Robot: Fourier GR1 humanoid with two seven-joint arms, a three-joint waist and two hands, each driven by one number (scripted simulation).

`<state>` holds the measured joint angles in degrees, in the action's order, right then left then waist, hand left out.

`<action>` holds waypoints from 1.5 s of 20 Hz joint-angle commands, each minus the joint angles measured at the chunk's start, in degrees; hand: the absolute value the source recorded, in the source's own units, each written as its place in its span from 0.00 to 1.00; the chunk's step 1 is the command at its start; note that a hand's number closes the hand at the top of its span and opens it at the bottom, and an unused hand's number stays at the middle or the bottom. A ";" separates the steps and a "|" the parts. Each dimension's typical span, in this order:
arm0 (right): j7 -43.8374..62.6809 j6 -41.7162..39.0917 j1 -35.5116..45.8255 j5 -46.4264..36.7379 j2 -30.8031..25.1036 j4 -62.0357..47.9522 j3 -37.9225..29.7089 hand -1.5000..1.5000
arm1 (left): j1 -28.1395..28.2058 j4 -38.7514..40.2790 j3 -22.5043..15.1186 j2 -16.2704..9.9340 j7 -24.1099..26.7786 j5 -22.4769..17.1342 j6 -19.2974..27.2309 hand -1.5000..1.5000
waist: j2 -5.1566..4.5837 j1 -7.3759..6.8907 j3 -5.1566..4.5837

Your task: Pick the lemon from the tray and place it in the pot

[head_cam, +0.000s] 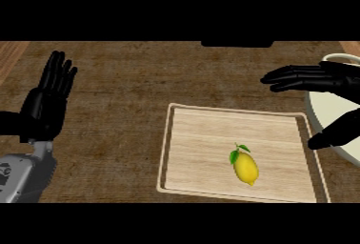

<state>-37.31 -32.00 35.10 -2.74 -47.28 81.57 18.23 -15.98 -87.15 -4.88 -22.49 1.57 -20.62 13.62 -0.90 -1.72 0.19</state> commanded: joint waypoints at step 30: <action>-4.28 1.73 -6.19 -30.52 5.90 5.79 14.53 0.00 | 2.20 1.06 3.88 5.35 0.85 6.25 -1.63 0.50 | 0.95 1.88 -0.20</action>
<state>-37.84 -26.85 31.38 -32.93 -40.38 83.95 34.84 -15.04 -87.28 -1.57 -18.57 -0.02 -15.39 12.40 0.00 -0.11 0.01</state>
